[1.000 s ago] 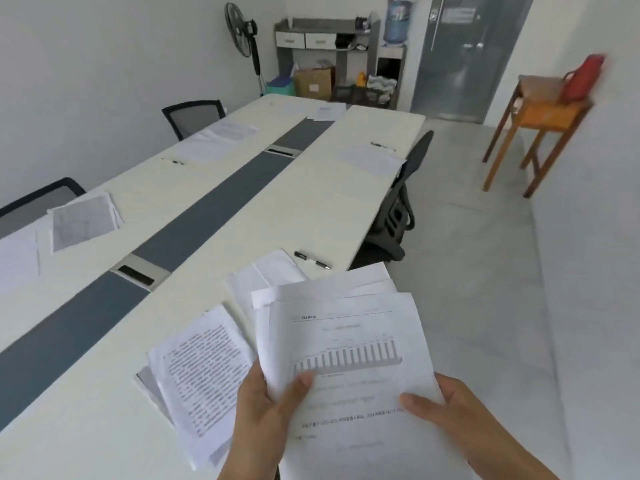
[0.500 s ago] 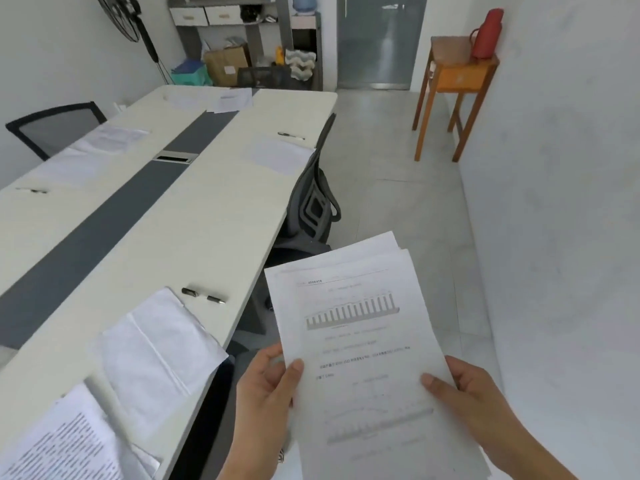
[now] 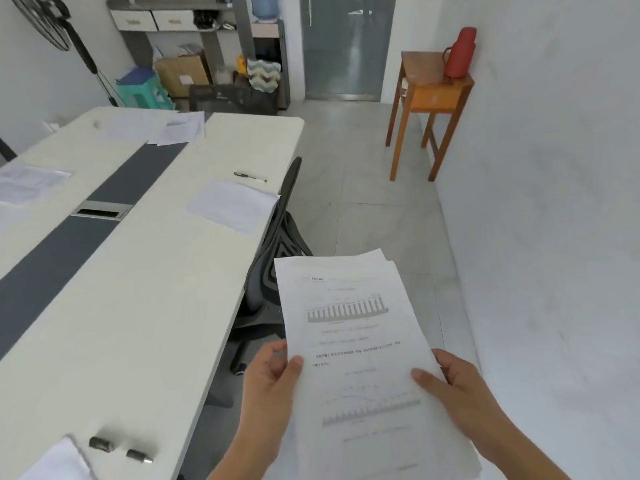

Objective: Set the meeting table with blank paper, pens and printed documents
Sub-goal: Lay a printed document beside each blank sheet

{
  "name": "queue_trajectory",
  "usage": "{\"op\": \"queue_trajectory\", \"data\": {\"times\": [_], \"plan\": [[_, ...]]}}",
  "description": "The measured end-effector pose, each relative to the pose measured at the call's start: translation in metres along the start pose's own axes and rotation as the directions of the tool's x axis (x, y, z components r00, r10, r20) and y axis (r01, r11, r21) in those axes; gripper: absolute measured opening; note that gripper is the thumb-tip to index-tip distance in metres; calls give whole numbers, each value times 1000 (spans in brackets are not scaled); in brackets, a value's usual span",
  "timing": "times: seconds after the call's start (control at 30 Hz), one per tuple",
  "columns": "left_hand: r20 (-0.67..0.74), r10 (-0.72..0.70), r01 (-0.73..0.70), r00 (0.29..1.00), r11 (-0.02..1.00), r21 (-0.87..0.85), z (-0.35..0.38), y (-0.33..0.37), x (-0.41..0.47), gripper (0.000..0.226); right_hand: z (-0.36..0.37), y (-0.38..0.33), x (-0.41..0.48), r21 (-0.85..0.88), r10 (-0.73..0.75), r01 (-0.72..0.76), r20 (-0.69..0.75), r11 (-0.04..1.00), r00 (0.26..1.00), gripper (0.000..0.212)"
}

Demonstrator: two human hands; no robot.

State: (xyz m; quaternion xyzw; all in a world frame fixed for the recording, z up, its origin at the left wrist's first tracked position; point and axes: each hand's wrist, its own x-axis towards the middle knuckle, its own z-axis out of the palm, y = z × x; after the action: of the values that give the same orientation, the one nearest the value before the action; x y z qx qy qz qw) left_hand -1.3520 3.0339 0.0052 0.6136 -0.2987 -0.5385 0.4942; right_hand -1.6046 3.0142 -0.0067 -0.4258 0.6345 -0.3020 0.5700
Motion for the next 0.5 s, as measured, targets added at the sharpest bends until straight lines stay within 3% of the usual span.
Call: {"op": "queue_trajectory", "data": {"times": [0.17, 0.5], "plan": [[-26, -4, 3, 1000, 1000, -24, 14, 31, 69, 18, -8, -34, 77, -36, 11, -10, 27, 999, 1000, 15], [-324, -112, 79, 939, 990, -116, 43, 72, 213, 11, -8, -143, 288, -119, 6, 39, 351, 992, 937, 27]]}}
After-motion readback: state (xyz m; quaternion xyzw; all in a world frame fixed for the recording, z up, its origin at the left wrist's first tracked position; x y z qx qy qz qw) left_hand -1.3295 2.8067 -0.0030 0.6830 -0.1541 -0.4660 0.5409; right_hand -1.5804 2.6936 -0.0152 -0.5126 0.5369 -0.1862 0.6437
